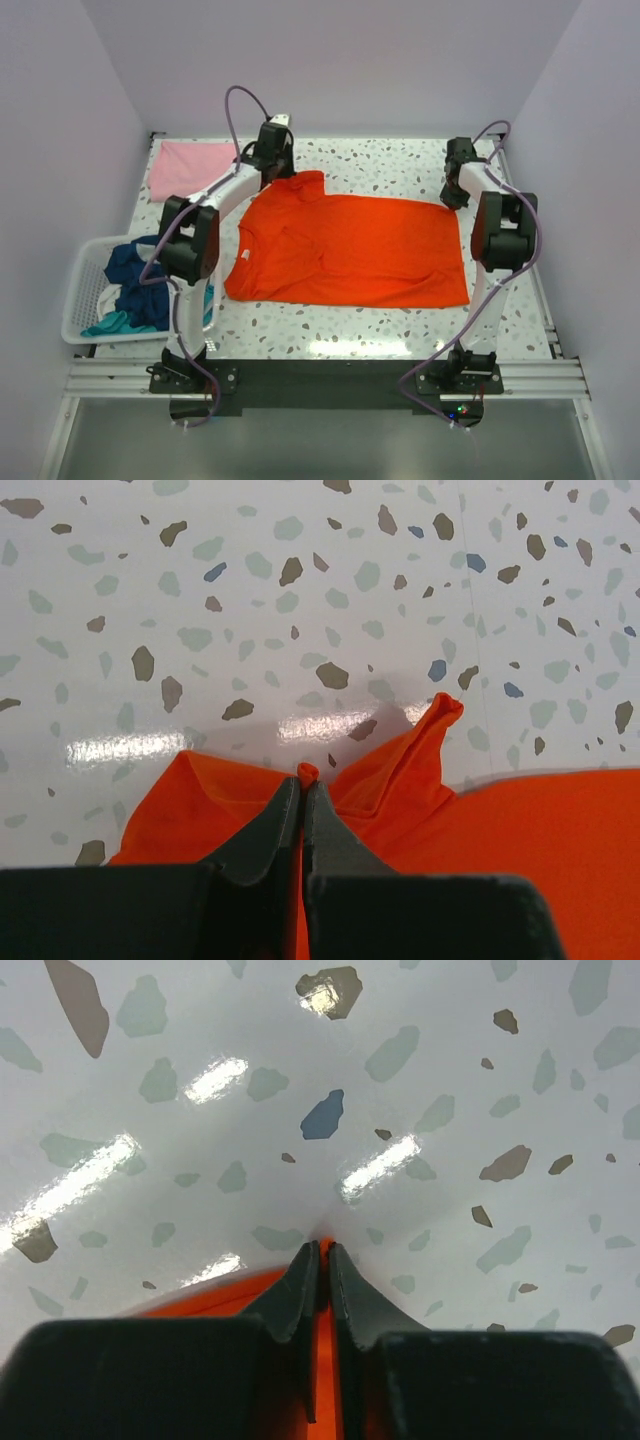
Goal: Fold and stack the t-shirts
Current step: Fold the tshirt
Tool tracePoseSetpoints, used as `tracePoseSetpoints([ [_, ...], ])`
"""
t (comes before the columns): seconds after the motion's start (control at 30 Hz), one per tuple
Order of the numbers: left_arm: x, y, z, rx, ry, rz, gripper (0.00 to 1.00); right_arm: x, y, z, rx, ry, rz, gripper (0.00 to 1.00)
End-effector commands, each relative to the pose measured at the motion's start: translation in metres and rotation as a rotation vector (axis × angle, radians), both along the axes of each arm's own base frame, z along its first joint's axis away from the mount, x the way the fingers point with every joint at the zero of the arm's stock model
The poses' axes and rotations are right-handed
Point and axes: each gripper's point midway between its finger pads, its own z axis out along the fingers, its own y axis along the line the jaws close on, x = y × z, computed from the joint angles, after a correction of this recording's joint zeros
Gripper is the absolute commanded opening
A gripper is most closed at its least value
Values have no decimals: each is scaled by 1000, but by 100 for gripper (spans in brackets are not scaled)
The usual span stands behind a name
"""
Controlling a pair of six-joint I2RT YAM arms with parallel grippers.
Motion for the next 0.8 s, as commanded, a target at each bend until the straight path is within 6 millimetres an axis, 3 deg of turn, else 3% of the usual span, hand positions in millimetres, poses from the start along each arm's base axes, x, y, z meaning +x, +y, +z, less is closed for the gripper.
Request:
tracePoseSetpoints([
  [0.0,-2,-6,43,-61,-92,-7,0,-6,-2,8,2,-15,-21,0],
  [0.07,-6,-5,53,-78,-108,-2,0,-5,-2,15,1,-31,-11,0],
  [0.33,-44,5,56,-126,-105,15,0,-8,0,50,-7,-94,33,0],
  [0.37,-48,5,65,-142,-120,14,0,-12,0,49,-6,-90,35,0],
  [0.4,-57,7,56,-139,-98,17,0,-13,1,56,-3,-106,39,0],
  [0.77,-120,33,53,-149,-85,93,0,-33,5,73,5,-123,68,0],
])
